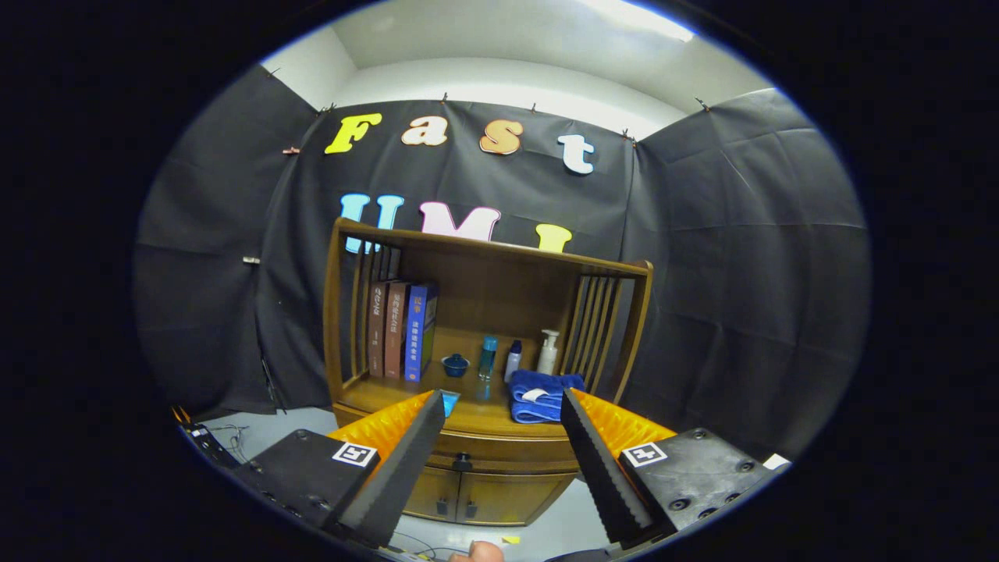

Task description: Pull open the drawer, take out the items inside it, and place them on the countertop above the cabinet.

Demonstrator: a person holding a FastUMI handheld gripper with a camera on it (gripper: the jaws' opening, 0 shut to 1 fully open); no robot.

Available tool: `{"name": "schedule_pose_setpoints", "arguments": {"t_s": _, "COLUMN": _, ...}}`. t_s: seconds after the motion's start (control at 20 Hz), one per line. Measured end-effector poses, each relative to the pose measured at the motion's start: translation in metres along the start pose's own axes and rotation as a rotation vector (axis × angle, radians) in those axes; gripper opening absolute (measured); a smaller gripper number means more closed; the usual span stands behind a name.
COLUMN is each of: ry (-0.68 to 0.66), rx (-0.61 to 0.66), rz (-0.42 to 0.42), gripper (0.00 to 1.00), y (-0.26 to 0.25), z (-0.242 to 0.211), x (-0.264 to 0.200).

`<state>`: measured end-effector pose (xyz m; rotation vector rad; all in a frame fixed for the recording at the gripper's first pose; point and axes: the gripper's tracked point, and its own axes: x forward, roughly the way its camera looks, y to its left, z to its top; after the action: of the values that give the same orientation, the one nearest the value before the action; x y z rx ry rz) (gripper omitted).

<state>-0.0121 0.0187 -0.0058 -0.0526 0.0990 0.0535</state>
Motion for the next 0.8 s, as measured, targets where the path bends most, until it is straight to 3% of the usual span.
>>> {"name": "schedule_pose_setpoints", "arguments": {"t_s": 0.25, "ry": -0.069, "rx": 0.008, "rz": -0.046, "gripper": 0.98, "y": -0.016, "z": 0.026, "x": -0.020}}
{"name": "schedule_pose_setpoints", "arguments": {"t_s": 0.8, "ry": -0.117, "rx": 0.015, "rz": -0.010, "gripper": 0.98, "y": -0.005, "z": 0.043, "x": -0.031}}
